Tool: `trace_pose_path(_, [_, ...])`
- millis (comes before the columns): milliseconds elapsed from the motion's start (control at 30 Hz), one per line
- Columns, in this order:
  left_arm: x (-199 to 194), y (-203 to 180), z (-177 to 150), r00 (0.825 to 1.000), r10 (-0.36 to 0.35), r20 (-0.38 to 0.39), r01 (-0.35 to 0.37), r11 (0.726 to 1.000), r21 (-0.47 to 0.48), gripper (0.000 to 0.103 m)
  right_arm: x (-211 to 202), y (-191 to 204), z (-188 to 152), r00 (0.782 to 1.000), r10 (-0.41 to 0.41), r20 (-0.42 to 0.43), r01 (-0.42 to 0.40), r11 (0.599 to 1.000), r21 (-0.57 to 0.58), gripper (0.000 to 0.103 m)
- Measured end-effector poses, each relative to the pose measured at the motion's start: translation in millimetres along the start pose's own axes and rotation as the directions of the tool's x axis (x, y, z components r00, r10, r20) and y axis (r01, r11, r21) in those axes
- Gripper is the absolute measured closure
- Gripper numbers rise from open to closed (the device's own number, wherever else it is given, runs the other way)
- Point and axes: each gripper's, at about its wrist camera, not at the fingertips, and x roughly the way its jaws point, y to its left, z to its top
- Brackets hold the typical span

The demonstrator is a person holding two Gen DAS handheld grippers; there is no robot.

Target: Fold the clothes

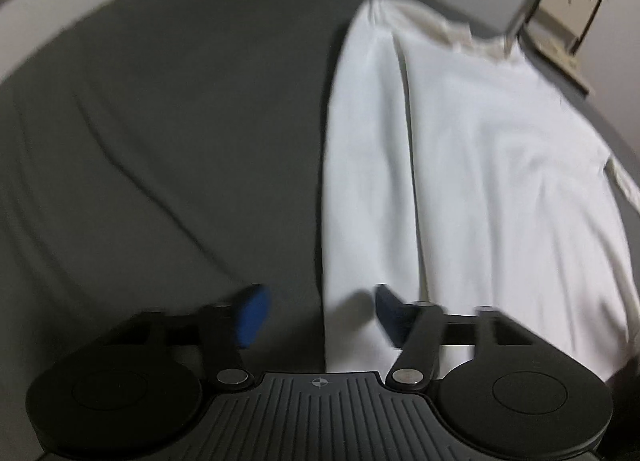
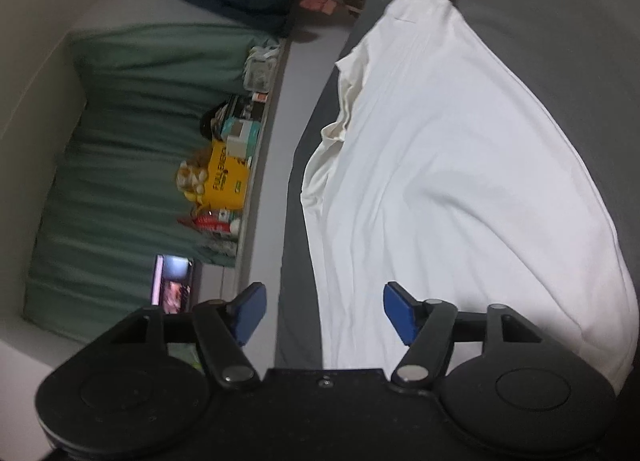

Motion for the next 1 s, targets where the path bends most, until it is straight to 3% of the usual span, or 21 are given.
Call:
trace_pose_path(167, [5,-20,6,1.000,-0.005,-0.014,0.006,0.998,0.068,0.090,5,-2,-2,1.000,-0.019,0.004,0.019,1.000,-0.006,0.038])
trace_pose_path(267, [5,-26,11,1.000,-0.008,-0.011,0.009,0.995,0.096,0.101,5,-2,-2,1.000,-0.022,0.003,0.022,1.000,-0.009,0.038])
trace_pose_path(467, [-8,-11,19,0.998,0.004,0.055,-0.008,0.998,0.066,0.103,3,-5,-2,1.000,-0.009,0.019,0.008,1.000,0.017,0.038])
trace_pose_path(733, [-31,60,49,0.984,0.157,0.087,-0.166,0.980,0.106,0.103,7,-9,-2,1.000,-0.009,0.008,0.009,1.000,0.023,0.037])
trace_pose_path(867, [-41,89,76,0.965,0.240,0.109,-0.256,0.951,0.176,0.103,9,-10,-1,1.000,-0.009,0.004,0.009,1.000,0.025,0.037])
trace_pose_path(1000, [-36,103,109,0.932,0.337,0.133,-0.361,0.896,0.260,0.103,11,-13,1,1.000,0.015,0.011,-0.015,1.000,0.025,0.036])
